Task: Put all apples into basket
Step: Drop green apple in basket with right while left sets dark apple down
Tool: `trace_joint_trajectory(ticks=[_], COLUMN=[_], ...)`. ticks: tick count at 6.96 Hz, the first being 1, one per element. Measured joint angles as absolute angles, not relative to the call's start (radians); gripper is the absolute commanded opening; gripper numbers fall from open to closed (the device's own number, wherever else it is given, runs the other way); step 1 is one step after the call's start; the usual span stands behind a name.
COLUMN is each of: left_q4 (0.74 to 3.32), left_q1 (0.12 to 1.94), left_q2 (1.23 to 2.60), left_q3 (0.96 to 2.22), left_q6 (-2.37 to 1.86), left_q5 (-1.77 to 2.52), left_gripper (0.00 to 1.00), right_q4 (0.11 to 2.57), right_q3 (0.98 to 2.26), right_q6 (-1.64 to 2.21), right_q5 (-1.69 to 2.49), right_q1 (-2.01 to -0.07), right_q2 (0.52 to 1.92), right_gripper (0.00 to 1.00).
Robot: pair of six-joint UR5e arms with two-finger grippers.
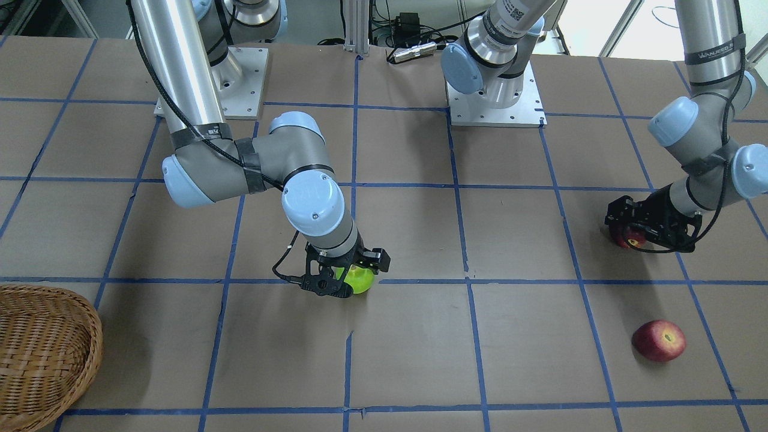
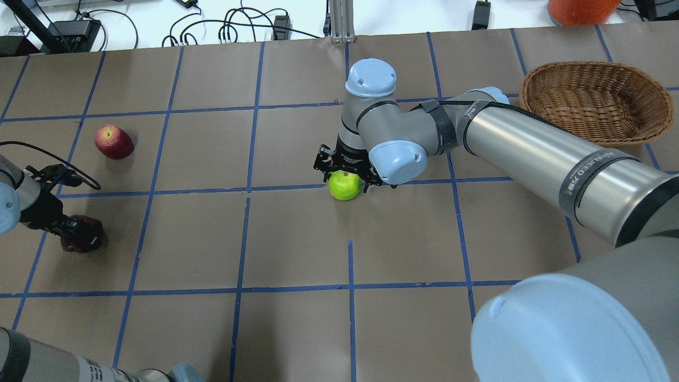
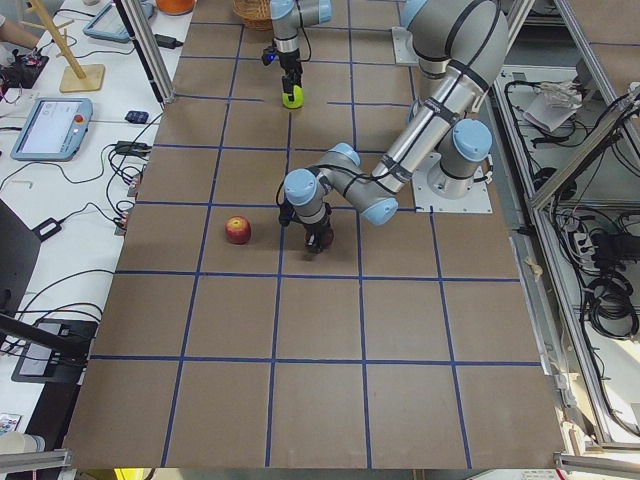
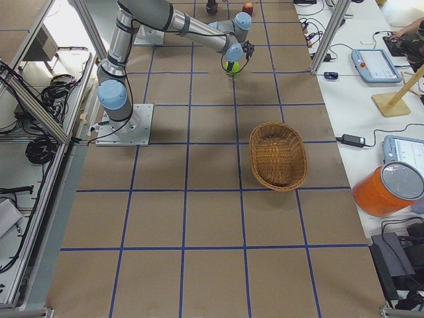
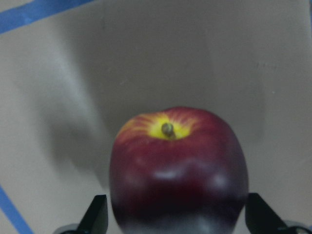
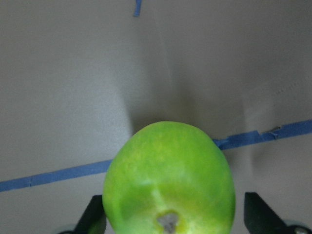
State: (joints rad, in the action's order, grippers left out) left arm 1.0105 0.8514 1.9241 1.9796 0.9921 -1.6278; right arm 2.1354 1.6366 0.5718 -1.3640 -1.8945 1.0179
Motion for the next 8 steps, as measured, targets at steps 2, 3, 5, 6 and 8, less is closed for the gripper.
trace_joint_trajectory(ticks=[2, 3, 5, 6, 8], left_q4=[1.029, 1.079, 1.180, 1.188, 1.099], left_q1=[0.922, 1.003, 1.208, 1.329, 1.588], left_q2=[1.902, 1.879, 1.837, 1.836, 1.885], left_q3=[1.938, 1.894, 1.833, 1.816, 1.795], left_q6=[0.812, 0.667, 0.308, 0.075, -0.393], left_q5=[-1.579, -1.570, -1.550, -1.520, -1.491], left_gripper=[0.61, 0.61, 0.61, 0.61, 0.61], right_q4=[2.134, 2.115, 1.968, 1.875, 1.792], right_q3=[1.632, 1.618, 1.530, 1.465, 1.381], right_q6=[0.569, 0.567, 0.551, 0.501, 0.235], right_q5=[-1.371, -1.385, -1.451, -1.485, -1.556], right_q1=[-1.890, -1.882, -1.812, -1.727, -1.504], right_q2=[1.016, 1.035, 1.099, 1.120, 1.126], right_gripper=[0.00, 0.00, 0.00, 0.00, 0.00])
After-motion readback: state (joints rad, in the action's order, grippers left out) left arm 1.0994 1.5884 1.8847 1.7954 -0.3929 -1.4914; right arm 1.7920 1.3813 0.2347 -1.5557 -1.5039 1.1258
